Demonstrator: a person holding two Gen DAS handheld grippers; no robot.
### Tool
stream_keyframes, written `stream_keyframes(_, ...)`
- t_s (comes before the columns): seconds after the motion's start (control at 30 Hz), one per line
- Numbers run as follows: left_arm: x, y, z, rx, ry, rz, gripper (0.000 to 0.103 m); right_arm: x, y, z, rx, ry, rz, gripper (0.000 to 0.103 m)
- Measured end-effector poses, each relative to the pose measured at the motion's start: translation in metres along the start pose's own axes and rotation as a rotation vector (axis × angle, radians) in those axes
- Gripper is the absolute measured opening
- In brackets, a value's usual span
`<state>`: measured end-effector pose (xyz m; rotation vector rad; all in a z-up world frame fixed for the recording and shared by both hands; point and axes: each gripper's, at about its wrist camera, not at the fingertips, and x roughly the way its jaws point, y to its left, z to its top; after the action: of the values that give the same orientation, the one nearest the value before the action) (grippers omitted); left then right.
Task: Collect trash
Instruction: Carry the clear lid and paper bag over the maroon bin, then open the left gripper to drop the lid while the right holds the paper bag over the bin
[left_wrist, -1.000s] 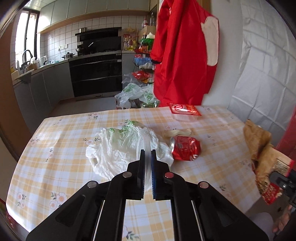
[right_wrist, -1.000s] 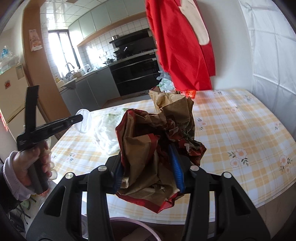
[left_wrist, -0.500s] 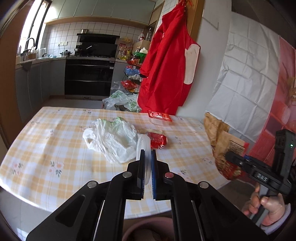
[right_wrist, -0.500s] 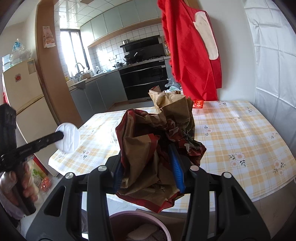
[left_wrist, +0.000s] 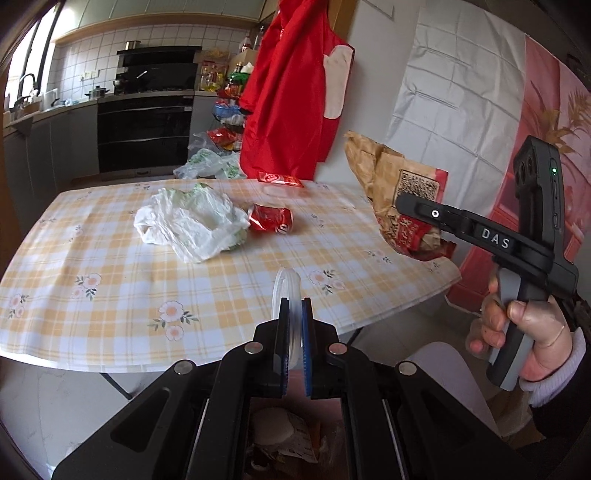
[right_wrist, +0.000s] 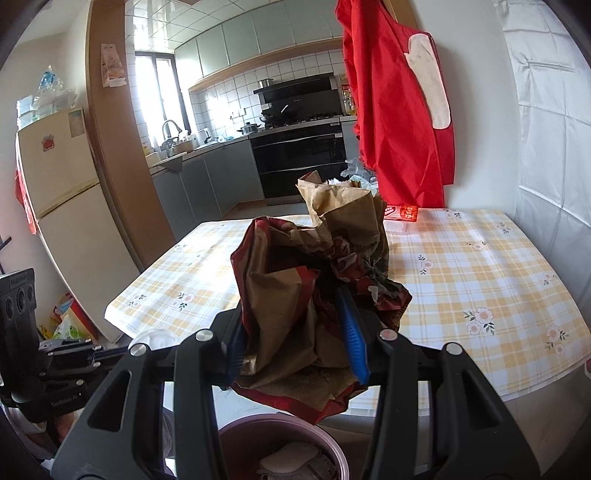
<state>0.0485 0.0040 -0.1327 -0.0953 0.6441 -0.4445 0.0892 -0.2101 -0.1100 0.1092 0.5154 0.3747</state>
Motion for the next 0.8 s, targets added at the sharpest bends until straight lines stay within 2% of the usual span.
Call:
stream_keyframes(0.4, 0.000, -0.009, -0.015, 0.013, 0.049, -0.034, 0.006, -0.006, 0.003, -0.007, 0.005, 0.013, -0.006, 0.046)
stream_keyframes(0.53, 0.001, -0.010, -0.020, 0.006, 0.059, -0.023, 0.008, -0.010, 0.005, -0.009, 0.006, 0.017, -0.002, 0.046)
stream_keyframes(0.6, 0.001, -0.010, -0.023, -0.003, 0.063, -0.025, 0.015, -0.012, 0.007, -0.010, 0.003, 0.018, -0.003, 0.046)
stream_keyframes(0.67, -0.002, -0.010, -0.024, -0.007, 0.054, -0.024, 0.033, -0.015, 0.009, -0.012, 0.001, 0.019, -0.003, 0.046)
stream_keyframes(0.7, -0.004, -0.011, -0.024, -0.008, 0.047, -0.020, 0.037, -0.017, 0.010, -0.012, 0.002, 0.019, -0.001, 0.046)
stream_keyframes(0.77, -0.008, -0.010, -0.024, -0.014, 0.026, 0.005, 0.060, -0.019, 0.011, -0.013, 0.002, 0.017, 0.002, 0.046)
stream_keyframes(0.8, -0.012, -0.009, -0.023, -0.023, 0.009, 0.020, 0.065, -0.021, 0.012, -0.014, 0.001, 0.015, 0.003, 0.046)
